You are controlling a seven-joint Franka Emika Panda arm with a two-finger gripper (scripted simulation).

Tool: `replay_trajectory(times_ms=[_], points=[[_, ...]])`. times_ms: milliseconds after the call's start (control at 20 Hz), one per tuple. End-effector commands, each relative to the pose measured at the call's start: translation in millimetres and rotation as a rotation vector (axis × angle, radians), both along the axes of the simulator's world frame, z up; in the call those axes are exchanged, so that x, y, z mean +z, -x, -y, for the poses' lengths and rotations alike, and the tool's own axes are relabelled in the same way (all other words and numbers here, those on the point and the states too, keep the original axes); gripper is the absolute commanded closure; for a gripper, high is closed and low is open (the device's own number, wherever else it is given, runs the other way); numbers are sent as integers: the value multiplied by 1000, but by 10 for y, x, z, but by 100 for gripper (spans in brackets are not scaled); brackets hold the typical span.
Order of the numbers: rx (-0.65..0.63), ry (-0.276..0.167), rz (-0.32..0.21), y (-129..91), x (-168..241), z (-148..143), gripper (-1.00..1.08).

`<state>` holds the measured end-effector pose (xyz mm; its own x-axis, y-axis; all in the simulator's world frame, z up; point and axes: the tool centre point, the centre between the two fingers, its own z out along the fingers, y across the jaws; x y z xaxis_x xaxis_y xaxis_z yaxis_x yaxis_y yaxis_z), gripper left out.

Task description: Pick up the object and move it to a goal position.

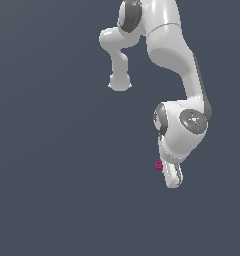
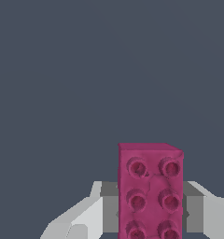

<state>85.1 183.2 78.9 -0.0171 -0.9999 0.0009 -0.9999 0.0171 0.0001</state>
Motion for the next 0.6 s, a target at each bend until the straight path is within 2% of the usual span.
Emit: replay_trajectory(times_ms=[0,550], points=[[0,0,0,-69,28,-35,108],[0,-1,0,-184,68,-93,108]])
